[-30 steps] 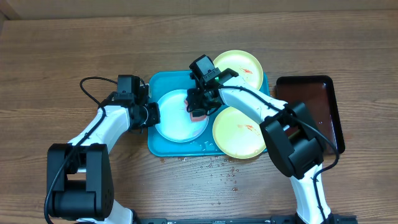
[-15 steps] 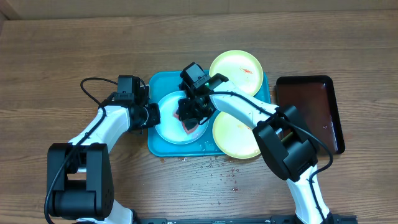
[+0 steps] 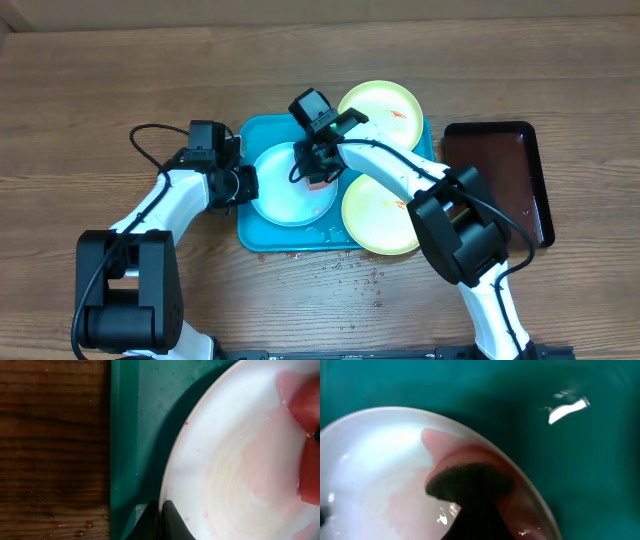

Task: Clean dirty plates on tray and stack at the side
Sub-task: 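Scrub the white plate with the sponge while left gripper holds it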

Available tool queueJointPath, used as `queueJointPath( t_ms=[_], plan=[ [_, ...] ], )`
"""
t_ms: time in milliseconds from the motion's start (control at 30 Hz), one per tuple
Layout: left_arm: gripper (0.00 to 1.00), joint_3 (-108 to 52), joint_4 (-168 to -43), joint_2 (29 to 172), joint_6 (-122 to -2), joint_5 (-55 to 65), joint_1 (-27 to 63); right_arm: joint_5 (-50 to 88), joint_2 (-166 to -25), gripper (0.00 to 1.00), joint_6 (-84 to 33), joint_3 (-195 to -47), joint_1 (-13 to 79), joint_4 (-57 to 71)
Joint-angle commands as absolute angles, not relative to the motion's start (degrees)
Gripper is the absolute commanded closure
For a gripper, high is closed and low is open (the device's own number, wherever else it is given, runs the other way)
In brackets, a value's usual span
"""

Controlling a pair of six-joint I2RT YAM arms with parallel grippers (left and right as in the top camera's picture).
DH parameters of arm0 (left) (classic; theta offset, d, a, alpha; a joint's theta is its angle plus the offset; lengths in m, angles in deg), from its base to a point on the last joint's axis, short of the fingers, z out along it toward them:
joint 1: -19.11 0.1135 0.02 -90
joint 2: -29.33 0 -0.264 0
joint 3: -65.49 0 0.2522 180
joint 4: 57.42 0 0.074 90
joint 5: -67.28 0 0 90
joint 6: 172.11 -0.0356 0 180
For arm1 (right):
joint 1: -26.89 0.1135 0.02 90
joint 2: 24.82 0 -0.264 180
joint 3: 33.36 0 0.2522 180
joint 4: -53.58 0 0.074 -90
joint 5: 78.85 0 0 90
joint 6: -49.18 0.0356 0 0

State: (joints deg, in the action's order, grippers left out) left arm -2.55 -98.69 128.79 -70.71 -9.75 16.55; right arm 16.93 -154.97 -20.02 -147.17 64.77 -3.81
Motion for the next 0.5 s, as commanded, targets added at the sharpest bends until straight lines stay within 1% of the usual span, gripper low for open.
queueJointPath(
  t_ms=[0,133,200,300,400,433,467],
  plan=[
    [0.96,-2.0,-98.7,129.3,-71.8,-9.2,16.5,27.5,-158.3,0.96,-22.0,-148.3,66.8,-3.1],
    [0.96,-2.0,-98.1,129.3,-71.8,-9.1,16.5,37.5,-158.2,0.96,-24.9,-149.3,68.5,-4.0],
    [0.96,-2.0,-98.1,129.3,-71.8,-9.1,16.5,38.9,-158.2,0.96,-25.5,-149.8,69.0,-5.7],
    [0.96,-2.0,-98.1,129.3,-71.8,-9.1,16.5,38.9,-158.2,0.96,-26.9,-151.4,69.0,-11.7],
    [0.96,-2.0,-98.1,129.3,-71.8,-9.1,16.5,35.1,-158.2,0.96,-27.8,-153.0,68.0,-18.1],
    [0.96,-2.0,-98.1,129.3,-71.8,-9.1,16.5,32.2,-158.2,0.96,-27.7,-153.4,67.7,-19.9],
    [0.96,-2.0,-98.1,129.3,-71.8,-9.1,16.5,26.5,-158.2,0.96,-26.8,-154.0,67.4,-22.0]
  ],
)
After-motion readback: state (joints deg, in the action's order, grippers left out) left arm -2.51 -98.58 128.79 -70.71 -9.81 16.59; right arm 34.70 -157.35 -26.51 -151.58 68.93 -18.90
